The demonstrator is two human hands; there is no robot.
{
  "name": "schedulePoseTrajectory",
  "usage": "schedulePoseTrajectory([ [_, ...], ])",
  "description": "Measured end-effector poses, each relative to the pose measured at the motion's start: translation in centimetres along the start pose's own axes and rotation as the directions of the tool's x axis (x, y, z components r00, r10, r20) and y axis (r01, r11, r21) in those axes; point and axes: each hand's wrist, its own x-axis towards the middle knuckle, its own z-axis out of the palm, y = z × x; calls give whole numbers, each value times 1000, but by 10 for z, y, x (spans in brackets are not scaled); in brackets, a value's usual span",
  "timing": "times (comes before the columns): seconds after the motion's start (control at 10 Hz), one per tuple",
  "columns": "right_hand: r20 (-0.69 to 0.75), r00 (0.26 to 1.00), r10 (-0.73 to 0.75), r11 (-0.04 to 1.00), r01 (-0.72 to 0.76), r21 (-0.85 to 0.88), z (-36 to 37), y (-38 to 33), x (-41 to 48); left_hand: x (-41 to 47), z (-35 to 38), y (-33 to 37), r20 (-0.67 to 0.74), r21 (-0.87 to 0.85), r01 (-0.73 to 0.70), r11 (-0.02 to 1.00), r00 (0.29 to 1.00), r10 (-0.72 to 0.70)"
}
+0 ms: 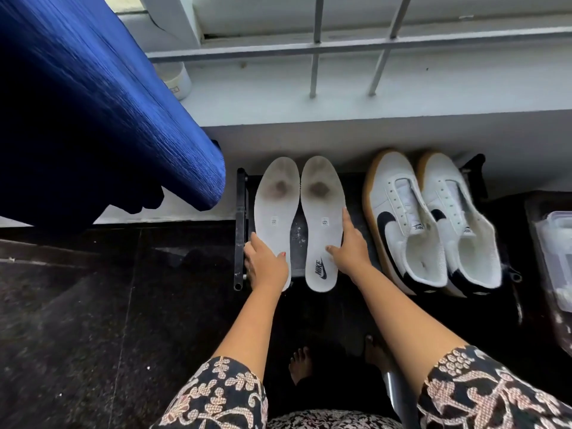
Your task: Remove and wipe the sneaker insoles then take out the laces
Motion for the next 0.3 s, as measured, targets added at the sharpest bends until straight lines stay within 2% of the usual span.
schedulePoseTrajectory([
  [0.1, 45, 999, -7, 999, 9, -48, -8, -2, -14, -14, -5, 11, 97, 73, -34, 997, 995, 26],
  [0.2, 51, 999, -15, 999, 18, -42, -23, -11, -32, -28, -13, 25, 166, 43, 34, 998, 985, -41],
  [0.3, 49, 998, -42, 999, 43, -7, -37, -19, -55, -39, -21, 25, 217, -79, 82, 994, 974, -63],
])
